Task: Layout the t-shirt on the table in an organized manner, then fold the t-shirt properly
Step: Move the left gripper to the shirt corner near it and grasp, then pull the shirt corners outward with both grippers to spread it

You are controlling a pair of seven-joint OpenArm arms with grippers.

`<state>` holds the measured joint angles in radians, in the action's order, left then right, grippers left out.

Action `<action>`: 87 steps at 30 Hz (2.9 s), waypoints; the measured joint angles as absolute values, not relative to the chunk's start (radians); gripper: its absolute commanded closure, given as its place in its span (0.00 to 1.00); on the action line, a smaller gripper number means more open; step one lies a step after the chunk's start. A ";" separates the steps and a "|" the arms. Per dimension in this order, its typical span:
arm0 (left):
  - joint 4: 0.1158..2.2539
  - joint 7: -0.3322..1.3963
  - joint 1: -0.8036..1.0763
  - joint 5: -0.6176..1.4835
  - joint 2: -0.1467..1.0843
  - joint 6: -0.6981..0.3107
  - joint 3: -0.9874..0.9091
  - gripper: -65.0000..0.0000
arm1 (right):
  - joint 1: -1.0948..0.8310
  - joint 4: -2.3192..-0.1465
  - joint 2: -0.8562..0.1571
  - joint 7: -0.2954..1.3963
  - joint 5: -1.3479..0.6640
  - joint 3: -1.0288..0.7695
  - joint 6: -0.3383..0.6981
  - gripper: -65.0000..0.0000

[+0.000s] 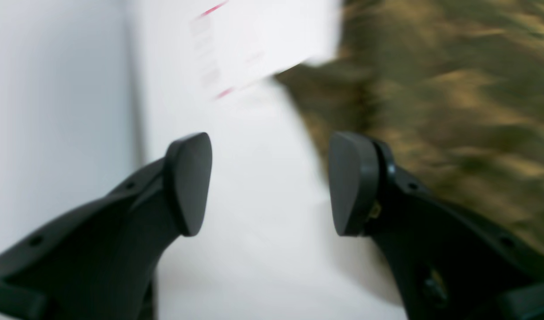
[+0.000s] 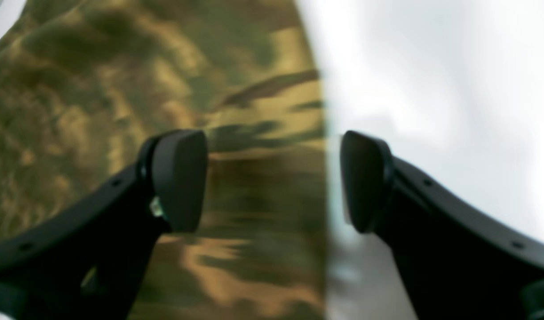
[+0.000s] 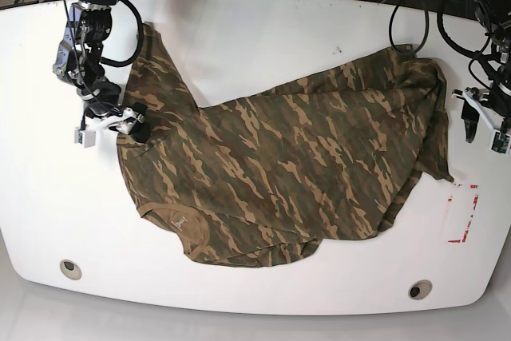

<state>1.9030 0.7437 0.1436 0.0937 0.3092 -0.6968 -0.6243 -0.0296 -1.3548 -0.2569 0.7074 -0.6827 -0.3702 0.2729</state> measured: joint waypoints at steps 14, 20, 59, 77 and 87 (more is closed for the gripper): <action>1.908 0.747 0.158 0.101 0.306 -0.700 -0.713 0.40 | -0.020 -1.366 -0.220 0.692 -0.687 -0.267 0.285 0.43; 1.909 0.746 0.261 0.099 0.291 -0.704 -0.717 0.40 | -0.021 -1.364 -0.219 0.706 -0.687 -0.262 0.282 0.82; 1.909 0.350 0.490 -0.088 -0.100 -0.704 -0.712 0.41 | -0.007 -1.352 -0.221 0.737 -0.680 -0.257 0.270 1.00; 1.906 0.297 0.506 -0.096 -0.160 -0.697 -0.764 0.41 | -0.007 -1.352 -0.221 0.737 -0.681 -0.257 0.271 1.00; 1.875 0.300 0.528 -0.101 -0.160 -0.700 -0.699 0.41 | -0.007 -1.352 -0.221 0.737 -0.680 -0.257 0.270 1.00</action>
<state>1.8751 0.3004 0.5282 -0.1005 -0.1604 -0.7002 -0.6991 -0.0067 -1.3518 -0.2211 0.7368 -0.6804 -0.2569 0.2703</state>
